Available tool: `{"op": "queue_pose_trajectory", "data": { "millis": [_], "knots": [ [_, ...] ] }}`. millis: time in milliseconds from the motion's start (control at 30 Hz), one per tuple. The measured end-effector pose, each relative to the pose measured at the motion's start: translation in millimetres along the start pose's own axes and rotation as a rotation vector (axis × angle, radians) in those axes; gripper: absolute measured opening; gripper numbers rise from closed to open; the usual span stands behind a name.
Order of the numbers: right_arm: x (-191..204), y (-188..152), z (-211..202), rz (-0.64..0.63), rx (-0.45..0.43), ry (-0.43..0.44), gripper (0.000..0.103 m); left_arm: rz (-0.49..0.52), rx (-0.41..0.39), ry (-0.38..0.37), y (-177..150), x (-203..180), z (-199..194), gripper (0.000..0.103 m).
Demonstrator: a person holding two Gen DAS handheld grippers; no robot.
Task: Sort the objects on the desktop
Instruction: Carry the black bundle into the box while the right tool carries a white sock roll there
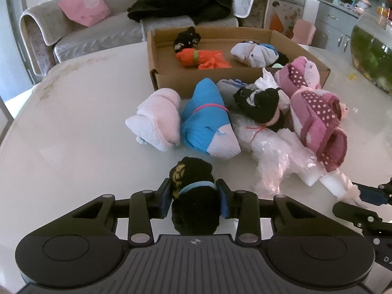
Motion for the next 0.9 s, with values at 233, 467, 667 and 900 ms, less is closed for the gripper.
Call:
{"op": "queue_pose_trajectory", "data": {
  "millis": [233,467,667,900],
  "knots": [
    [-2.6,4.0,-15.8,0.012,-0.013,0.025,0.026,-0.002,-0.008,-0.007,-5.5,0.2,-19.7,0.044],
    [-27.7,31.8,-42.0,0.068,-0.052,0.046,0.026,-0.001,-0.048,-0.026,8.0,-1.0,-57.2,0.044],
    [-57.3,93.0,-37.5,0.104,-0.129,0.059,0.026,-0.003,-0.103,-0.055,57.9,2.8,-73.0,0.044],
    [-85.2,168.5,24.3,0.095,-0.157,0.034,0.026,-0.014,-0.123,-0.063,138.2,15.6,-40.0,0.044]
  ]
}}
Point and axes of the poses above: each gripper's, at about its wrist camera, not at the fingertips, and z roughly the way its jaws point, x to its left, y to its top, the point moved 1 cm from there along z, roughly the way its jaws point, and after that the axes turned 9 degrees about -y, right-handed, at the moved point
